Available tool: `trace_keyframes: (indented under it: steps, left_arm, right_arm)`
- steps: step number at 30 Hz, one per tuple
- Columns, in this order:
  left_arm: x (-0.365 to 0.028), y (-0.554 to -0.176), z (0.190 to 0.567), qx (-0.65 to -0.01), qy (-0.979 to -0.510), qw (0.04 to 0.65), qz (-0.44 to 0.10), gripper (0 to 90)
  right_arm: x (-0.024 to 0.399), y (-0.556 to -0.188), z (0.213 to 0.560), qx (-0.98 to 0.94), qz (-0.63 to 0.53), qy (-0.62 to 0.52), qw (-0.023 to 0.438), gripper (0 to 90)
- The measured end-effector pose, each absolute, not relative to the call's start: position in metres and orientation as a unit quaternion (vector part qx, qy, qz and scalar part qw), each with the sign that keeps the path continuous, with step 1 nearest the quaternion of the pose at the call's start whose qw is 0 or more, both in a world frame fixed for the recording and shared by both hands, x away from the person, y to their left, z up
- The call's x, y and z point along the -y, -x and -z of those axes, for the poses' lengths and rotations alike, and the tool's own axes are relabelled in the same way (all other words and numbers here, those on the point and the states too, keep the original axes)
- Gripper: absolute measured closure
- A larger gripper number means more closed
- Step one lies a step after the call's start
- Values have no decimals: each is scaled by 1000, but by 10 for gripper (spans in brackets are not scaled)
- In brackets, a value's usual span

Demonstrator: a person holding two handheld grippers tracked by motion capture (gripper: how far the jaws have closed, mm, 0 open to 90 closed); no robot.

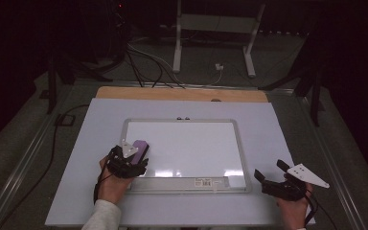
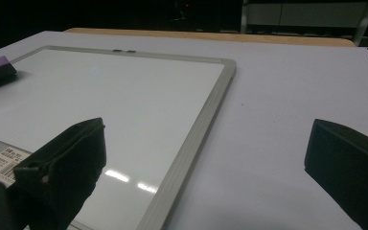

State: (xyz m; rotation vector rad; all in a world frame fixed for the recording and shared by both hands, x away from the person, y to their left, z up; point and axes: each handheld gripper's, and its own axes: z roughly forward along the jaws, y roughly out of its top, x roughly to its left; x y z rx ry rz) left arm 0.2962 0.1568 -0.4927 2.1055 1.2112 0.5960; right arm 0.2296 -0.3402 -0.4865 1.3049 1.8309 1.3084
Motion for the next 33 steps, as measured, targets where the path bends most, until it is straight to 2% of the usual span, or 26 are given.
trace_keyframes:
  steps: [4, 12, 15, 28, 33]
  left_arm:
    - [-161, -294, 494, -473, -793, 303, -235, 326]
    - [-176, -278, 494, -506, -782, 286, -224, 571]
    - [-180, -272, 493, -515, -779, 283, -220, 628]
    - [-183, -244, 492, -524, -775, 283, -212, 635]
    - [-183, -232, 494, -531, -773, 289, -193, 597]
  right_arm:
    - [341, -229, 487, -676, -485, -486, 266, 10]
    - [341, -229, 486, -677, -485, -485, 267, 10]
    - [341, -229, 486, -677, -485, -485, 267, 10]
    - [340, -229, 486, -678, -485, -483, 267, 10]
    - [340, -229, 487, -678, -485, -484, 266, 10]
